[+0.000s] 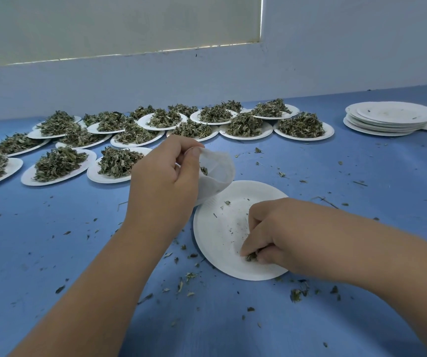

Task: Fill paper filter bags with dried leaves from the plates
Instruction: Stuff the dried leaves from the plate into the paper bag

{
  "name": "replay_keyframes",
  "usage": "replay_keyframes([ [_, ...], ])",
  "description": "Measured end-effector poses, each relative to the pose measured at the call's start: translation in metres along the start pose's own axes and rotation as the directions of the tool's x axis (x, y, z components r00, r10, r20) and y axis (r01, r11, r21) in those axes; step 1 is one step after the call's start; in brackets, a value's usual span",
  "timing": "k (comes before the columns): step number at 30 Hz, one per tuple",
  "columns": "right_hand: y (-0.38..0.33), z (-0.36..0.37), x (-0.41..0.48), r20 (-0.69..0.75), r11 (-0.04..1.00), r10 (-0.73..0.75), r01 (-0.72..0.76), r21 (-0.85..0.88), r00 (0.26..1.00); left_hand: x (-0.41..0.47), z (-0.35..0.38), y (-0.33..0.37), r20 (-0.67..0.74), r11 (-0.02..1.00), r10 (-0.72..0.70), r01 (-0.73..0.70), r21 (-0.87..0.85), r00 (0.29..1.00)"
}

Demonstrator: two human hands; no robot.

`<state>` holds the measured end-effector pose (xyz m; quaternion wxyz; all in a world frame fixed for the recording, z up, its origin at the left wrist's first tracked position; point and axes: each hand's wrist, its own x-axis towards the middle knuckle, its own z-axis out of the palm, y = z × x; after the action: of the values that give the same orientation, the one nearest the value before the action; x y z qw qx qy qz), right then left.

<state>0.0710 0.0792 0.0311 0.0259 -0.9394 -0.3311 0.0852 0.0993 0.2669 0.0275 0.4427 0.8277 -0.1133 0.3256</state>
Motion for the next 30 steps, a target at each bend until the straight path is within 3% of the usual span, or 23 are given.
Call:
replay_keyframes([
  [15, -0.003, 0.007, 0.009, -0.142, 0.999, -0.043, 0.041, -0.013, 0.989, -0.001, 0.002, 0.002, 0.013, 1.000, 0.010, -0.010, 0.002, 1.000],
  [20, -0.006, 0.013, 0.015, -0.106, 0.998, 0.046, -0.052, -0.047, 0.993, -0.001, 0.003, 0.002, 0.013, 1.000, 0.019, -0.019, 0.010, 1.000],
  [23, -0.003, 0.003, 0.006, -0.152, 0.997, 0.013, -0.001, 0.080, 0.988, -0.002, 0.004, 0.003, 0.021, 0.999, 0.037, -0.038, 0.019, 0.999],
  [25, 0.004, -0.007, 0.000, -0.249, 0.961, 0.032, 0.039, 0.273, 0.968, -0.003, 0.004, 0.004, 0.030, 0.999, 0.040, -0.041, 0.020, 0.999],
  [30, 0.020, -0.020, -0.007, -0.561, 0.771, 0.213, 0.215, 0.600, 0.800, -0.006, 0.007, 0.008, 0.073, 0.999, 0.016, -0.019, 0.044, 0.997],
])
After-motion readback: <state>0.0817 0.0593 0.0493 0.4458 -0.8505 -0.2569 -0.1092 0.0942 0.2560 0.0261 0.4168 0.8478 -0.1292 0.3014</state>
